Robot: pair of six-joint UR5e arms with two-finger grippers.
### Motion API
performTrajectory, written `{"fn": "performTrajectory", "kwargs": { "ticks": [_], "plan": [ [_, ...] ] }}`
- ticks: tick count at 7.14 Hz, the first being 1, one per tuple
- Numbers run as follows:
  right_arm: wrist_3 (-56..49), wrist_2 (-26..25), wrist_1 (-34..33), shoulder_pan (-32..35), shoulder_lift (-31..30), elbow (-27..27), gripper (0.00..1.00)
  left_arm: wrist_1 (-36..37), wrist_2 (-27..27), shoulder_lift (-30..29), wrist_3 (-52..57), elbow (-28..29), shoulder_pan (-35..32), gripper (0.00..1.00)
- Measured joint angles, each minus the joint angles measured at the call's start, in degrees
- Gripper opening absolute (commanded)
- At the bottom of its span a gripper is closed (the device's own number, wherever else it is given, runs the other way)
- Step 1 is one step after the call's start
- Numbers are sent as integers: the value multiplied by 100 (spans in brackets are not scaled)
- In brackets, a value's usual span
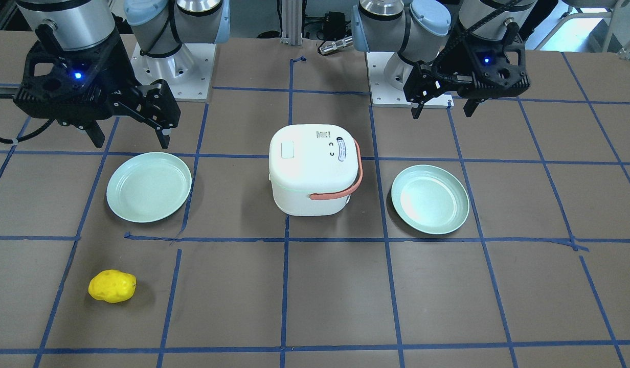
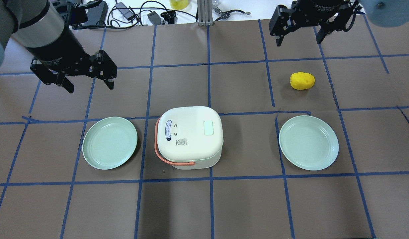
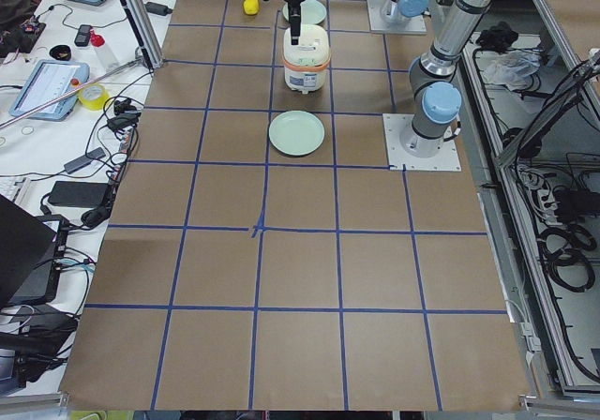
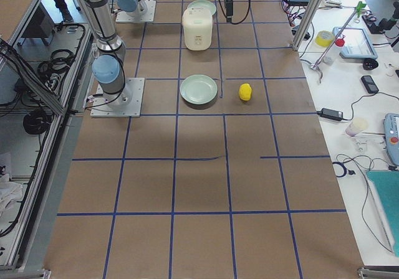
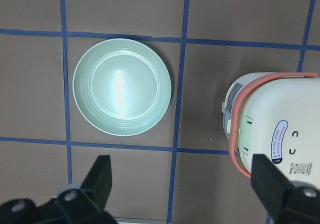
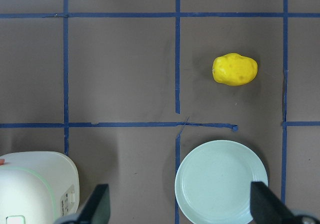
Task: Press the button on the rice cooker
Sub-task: 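Move the right gripper forward toward the white rice cooker, then lower the right gripper over the green button on the cooker lid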
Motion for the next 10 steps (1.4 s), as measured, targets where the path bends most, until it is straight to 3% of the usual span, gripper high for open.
{"fn": "performTrajectory", "kwargs": {
  "ticks": [2, 3, 5, 7, 10],
  "plan": [
    [17, 28, 1, 20, 6, 18, 100, 0, 0, 0, 3, 0, 0, 100],
    [26, 57, 1, 37, 15, 25, 87, 0, 0, 0, 2, 0, 0, 100],
    [51, 214, 7, 59, 27, 30, 81, 0, 0, 0, 5, 0, 0, 100],
    [60, 268, 99, 88, 22, 31, 50, 0, 0, 0, 2, 0, 0, 100],
    [403, 287, 531, 541, 60, 156, 30, 0, 0, 0, 6, 0, 0, 100]
  ]
}}
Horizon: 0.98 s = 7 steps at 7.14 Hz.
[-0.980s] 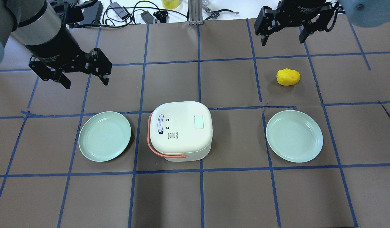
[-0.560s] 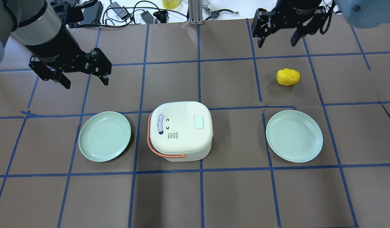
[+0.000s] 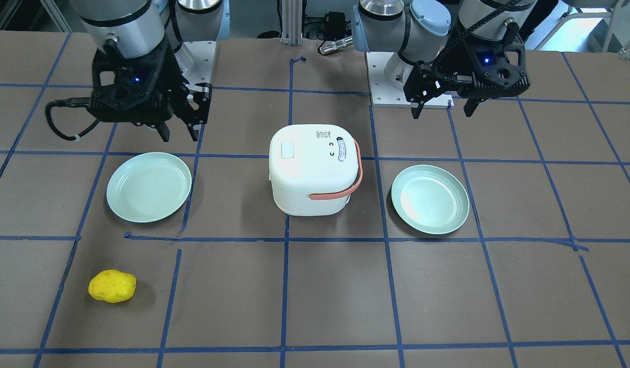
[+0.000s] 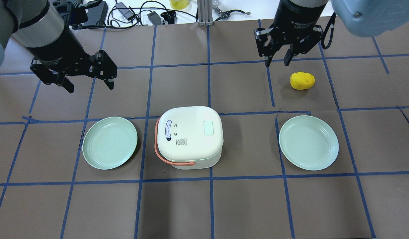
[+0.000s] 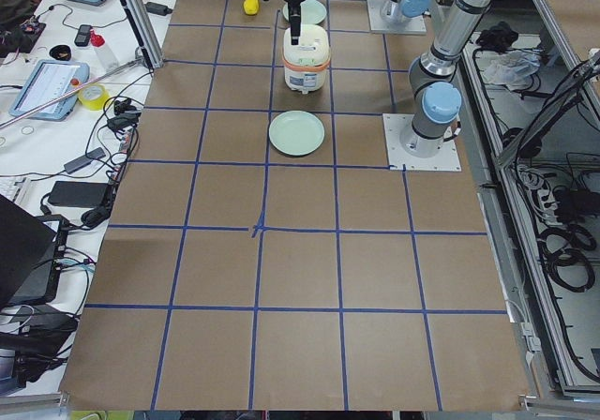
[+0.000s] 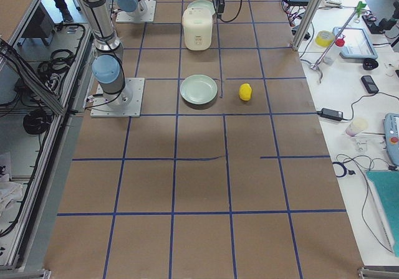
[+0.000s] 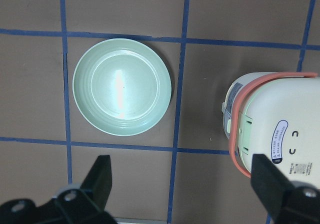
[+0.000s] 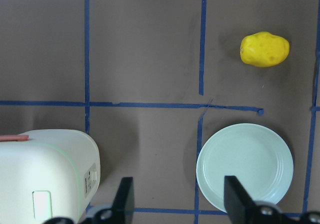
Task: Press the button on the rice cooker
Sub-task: 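Lower the right gripper over the green button on the cooker lid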
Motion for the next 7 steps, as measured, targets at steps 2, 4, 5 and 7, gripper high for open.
{"fn": "performTrajectory", "kwargs": {
  "ticks": [2, 4, 5, 7],
  "plan": [
    [518, 21, -27, 449, 15, 426, 23, 0, 0, 0, 0, 0, 0, 100],
    [837, 30, -358, 803, 21, 890, 13, 0, 0, 0, 0, 0, 0, 100],
    [994, 33, -580, 929, 19, 1082, 12, 0, 0, 0, 0, 0, 0, 100],
    [1426, 31, -1154, 1215, 66, 1374, 12, 0, 0, 0, 0, 0, 0, 100]
  ]
}}
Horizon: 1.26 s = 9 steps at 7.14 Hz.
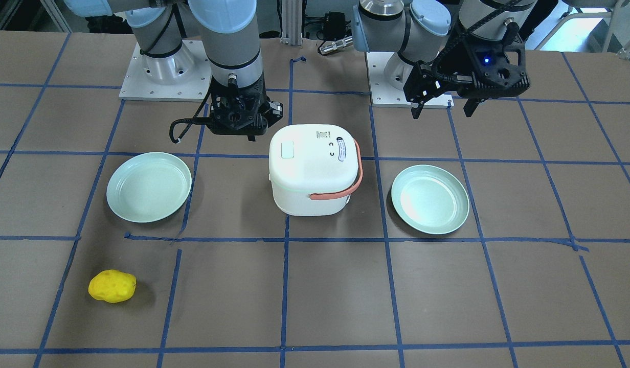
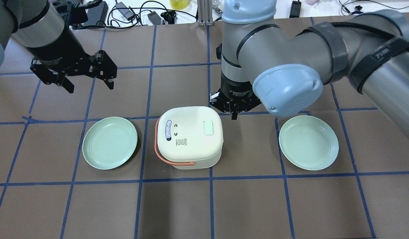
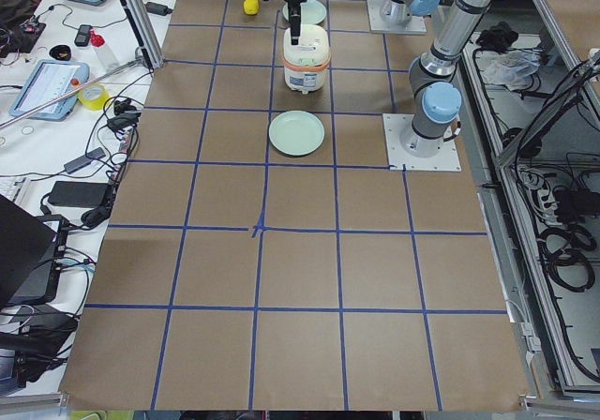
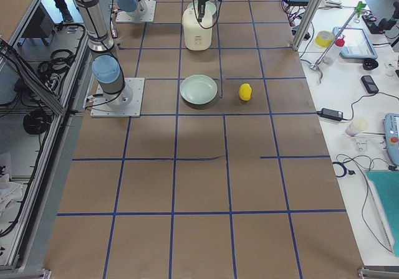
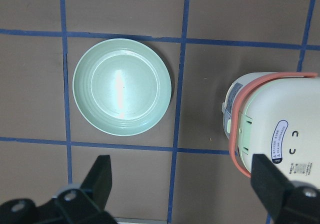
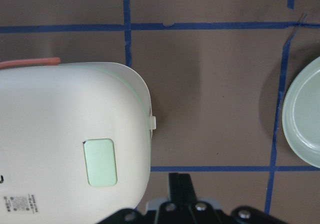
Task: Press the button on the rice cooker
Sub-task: 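Lower the right gripper over the green button on the cooker lid, then press down on the green lid button with the right gripper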
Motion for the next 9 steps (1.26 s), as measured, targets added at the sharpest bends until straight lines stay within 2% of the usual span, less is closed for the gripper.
{"fn": "performTrajectory", "kwargs": {
  "ticks": [4, 9],
  "plan": [
    [645, -7, -757, 436, 227, 236, 12, 0, 0, 0, -4, 0, 0, 100],
    [772, -7, -948, 535, 316, 328, 12, 0, 0, 0, -4, 0, 0, 100]
  ]
}}
